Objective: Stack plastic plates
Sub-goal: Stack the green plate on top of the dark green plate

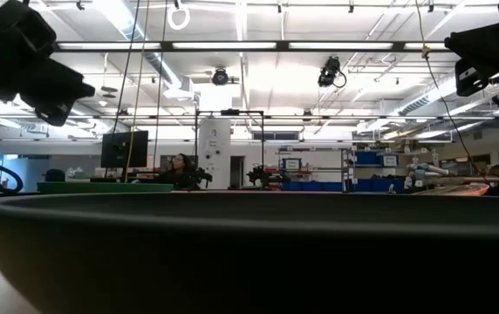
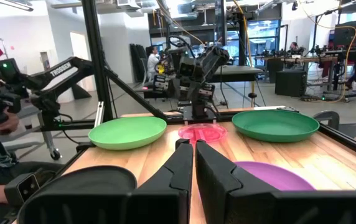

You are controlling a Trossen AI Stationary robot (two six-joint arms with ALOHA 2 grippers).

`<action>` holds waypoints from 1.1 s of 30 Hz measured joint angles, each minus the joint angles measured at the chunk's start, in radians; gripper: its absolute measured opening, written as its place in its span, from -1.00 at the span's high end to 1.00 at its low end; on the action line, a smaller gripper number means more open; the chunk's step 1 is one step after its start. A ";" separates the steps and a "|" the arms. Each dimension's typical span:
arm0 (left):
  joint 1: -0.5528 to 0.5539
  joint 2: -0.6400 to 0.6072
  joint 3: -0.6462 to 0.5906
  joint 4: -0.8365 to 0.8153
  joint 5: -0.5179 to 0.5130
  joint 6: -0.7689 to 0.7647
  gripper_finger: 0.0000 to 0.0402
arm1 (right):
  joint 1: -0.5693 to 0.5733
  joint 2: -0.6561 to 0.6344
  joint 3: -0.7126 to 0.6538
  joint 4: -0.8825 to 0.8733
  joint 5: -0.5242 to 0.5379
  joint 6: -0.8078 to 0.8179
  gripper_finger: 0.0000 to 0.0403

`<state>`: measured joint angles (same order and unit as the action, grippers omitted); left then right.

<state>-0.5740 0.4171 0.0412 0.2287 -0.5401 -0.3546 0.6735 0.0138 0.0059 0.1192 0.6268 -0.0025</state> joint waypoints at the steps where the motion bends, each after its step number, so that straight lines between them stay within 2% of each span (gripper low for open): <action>1: -0.021 0.014 0.020 0.000 0.005 0.000 0.40 | 0.000 0.000 0.000 0.000 0.000 0.000 0.85; 8: -0.242 0.226 0.214 -0.140 -0.079 -0.016 0.38 | 0.000 0.000 0.000 0.000 0.000 0.000 0.85; 13: -0.439 0.418 0.274 -0.208 -0.024 -0.144 0.37 | 0.000 0.000 0.000 0.000 0.000 0.000 0.85; 17: -0.577 0.530 0.314 -0.253 -0.021 -0.299 0.37 | 0.000 0.000 0.000 0.000 0.000 0.000 0.85; 19: -0.613 0.564 0.360 -0.382 -0.012 -0.385 0.37 | 0.000 0.000 0.000 0.001 0.000 0.000 0.85; 21: -0.618 0.585 0.428 -0.606 0.022 -0.491 0.33 | 0.000 0.000 0.000 0.000 0.000 0.000 0.85; 24: -0.600 0.604 0.548 -0.964 0.095 -0.636 0.19 | 0.000 0.000 0.000 0.001 0.000 0.000 0.85; 26: -0.589 0.604 0.614 -1.126 0.137 -0.700 0.07 | 0.000 0.000 0.000 0.001 0.000 0.000 0.85; 30: -0.578 0.602 0.662 -1.334 0.209 -0.848 -0.19 | 0.000 0.000 0.000 0.002 0.000 0.000 0.85; 33: -0.580 0.605 0.616 -1.356 0.252 -0.889 -0.29 | 0.000 0.000 0.000 0.003 0.000 0.000 0.85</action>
<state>-1.1544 1.0219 0.6572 -1.1275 -0.2878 -1.2435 0.6735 0.0135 0.0059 0.1224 0.6267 -0.0025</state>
